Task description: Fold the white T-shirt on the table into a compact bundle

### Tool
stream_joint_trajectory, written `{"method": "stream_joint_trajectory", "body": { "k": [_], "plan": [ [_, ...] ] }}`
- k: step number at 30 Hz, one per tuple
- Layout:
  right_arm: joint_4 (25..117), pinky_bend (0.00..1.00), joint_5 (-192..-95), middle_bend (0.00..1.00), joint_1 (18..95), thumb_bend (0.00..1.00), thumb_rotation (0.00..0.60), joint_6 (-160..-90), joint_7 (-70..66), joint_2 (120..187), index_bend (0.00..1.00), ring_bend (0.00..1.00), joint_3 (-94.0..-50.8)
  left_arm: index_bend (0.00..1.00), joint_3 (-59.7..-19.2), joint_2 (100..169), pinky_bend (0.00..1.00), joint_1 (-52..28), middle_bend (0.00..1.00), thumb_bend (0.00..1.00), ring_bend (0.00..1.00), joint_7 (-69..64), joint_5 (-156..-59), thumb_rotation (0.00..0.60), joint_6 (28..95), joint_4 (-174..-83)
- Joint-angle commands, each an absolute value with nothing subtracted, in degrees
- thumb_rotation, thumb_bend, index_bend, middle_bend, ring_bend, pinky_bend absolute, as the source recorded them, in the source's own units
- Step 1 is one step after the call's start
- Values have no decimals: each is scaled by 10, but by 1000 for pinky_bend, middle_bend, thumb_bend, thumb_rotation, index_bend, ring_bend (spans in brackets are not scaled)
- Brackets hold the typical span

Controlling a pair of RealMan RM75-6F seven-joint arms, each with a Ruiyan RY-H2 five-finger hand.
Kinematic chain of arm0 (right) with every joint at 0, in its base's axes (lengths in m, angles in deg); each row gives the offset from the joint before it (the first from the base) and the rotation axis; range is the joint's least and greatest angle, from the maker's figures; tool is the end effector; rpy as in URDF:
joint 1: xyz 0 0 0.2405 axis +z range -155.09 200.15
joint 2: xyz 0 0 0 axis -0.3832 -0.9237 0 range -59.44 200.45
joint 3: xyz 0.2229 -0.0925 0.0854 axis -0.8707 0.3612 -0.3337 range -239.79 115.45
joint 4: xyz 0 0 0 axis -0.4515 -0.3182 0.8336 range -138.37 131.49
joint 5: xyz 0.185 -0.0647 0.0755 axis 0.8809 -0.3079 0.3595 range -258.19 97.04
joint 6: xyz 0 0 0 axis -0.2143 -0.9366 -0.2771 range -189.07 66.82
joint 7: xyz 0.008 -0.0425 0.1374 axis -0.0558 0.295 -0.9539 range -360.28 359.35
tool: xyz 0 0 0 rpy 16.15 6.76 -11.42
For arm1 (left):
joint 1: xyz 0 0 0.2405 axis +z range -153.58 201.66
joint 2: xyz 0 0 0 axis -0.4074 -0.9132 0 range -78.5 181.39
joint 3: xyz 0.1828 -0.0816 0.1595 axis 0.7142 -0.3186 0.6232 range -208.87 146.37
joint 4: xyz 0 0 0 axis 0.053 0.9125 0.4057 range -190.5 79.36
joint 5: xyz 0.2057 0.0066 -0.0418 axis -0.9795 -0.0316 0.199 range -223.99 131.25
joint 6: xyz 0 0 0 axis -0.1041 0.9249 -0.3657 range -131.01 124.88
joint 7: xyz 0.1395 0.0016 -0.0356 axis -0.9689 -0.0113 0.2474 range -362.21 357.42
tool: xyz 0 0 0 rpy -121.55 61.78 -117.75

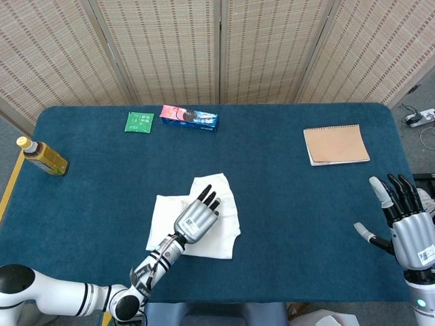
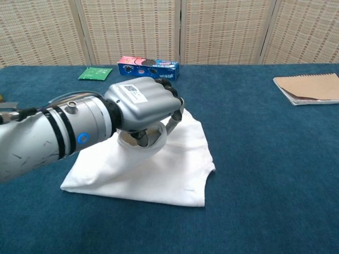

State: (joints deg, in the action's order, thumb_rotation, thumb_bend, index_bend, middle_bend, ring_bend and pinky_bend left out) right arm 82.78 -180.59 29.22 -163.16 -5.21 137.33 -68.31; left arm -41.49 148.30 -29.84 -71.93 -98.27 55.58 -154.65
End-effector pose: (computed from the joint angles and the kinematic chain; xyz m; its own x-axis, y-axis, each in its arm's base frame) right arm -0.2685 -0.1899 0.1843 0.2903 0.3300 0.8982 -0.8723 -0.2946 0.3902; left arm -0.0293 0.2899 -0.0631 0.8141 -0.0306 0.5799 0.4242 -0.6507 -0.6298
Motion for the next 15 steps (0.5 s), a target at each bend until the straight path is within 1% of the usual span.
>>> {"method": "stream_joint_trajectory", "body": {
  "k": [1, 6, 11, 15],
  "plan": [
    [826, 58, -1805, 154, 291, 106, 600, -1632, -54, 1373, 49, 50, -683, 675, -412, 1502, 3, -317, 211, 547, 108, -736, -954, 600, 567, -1537],
    [825, 58, -1803, 154, 289, 106, 600, -1633, -56, 1372, 49, 51, -683, 674, -409, 1520, 3, -336, 210, 547, 108, -746, -936, 600, 578, -1531],
    [826, 58, -1800, 154, 285, 107, 600, -1636, -56, 1369, 49, 50, -683, 674, -418, 1539, 3, -355, 209, 547, 108, -739, -917, 600, 584, -1524],
    [824, 58, -1797, 154, 282, 106, 600, -1637, -58, 1367, 49, 50, -683, 672, -414, 1551, 3, -371, 208, 547, 108, -745, -913, 600, 587, -1513]
  ]
}}
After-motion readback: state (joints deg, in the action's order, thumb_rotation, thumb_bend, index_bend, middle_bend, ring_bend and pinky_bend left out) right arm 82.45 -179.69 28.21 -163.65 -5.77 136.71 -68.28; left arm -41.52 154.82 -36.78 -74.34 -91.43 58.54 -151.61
